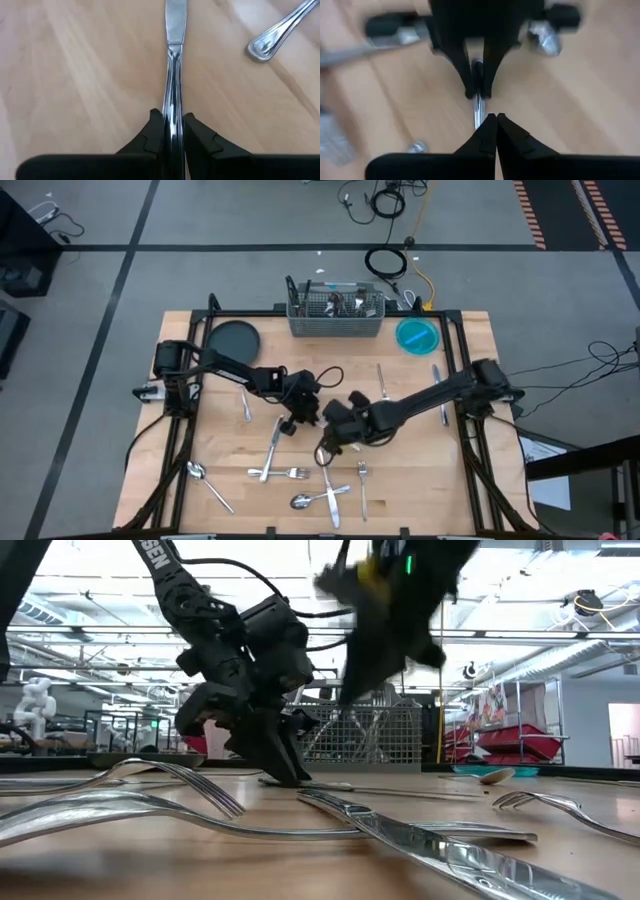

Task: Sort silverware
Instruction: Put the table knife into the silverware organizer

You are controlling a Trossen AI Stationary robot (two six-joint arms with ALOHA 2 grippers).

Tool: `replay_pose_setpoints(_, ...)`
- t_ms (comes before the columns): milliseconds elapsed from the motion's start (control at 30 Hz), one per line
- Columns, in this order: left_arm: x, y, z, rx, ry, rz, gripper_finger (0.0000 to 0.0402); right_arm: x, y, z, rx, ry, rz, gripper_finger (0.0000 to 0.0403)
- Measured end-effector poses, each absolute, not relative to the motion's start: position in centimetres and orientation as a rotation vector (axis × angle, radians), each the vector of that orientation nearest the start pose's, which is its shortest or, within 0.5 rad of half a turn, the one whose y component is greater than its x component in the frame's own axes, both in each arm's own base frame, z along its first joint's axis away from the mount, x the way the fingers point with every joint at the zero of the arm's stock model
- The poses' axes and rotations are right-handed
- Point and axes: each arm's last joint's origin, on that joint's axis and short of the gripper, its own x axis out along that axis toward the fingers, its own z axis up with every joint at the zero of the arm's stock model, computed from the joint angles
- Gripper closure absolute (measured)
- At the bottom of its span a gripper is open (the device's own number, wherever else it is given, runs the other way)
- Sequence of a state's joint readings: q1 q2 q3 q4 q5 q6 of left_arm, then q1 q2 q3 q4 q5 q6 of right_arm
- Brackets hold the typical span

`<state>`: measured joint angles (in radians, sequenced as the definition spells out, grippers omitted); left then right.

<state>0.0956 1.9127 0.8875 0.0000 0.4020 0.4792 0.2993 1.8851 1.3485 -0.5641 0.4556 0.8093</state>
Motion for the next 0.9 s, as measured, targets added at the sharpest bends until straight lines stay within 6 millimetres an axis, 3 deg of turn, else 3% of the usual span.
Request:
replay_pose_setpoints(100,33.4,2.2,10.1,0.16,0.906,-0.477,0.0394,36.2,10.0,21.7,0.293,0.889,-0.49,0.0393)
replay_pose_setpoints(300,32.9,2.2,11.4,0.142,0.911,-0.462,0.0401,35.6,9.9,23.4,0.205,0.9,-0.378,0.0309)
replay_pose_setpoints(467,32.9,2.2,11.5,0.142,0.909,-0.463,0.0401,36.5,10.1,21.5,0.162,0.95,-0.346,0.0218)
replay_pose_setpoints(600,32.9,2.2,11.5,0.143,0.907,-0.462,0.0401,37.8,10.1,18.8,0.171,0.981,-0.324,0.0171)
replay_pose_setpoints(900,33.0,2.1,11.5,0.142,0.905,-0.464,0.0401,39.9,10.2,12.9,0.166,1.023,-0.348,0.0162)
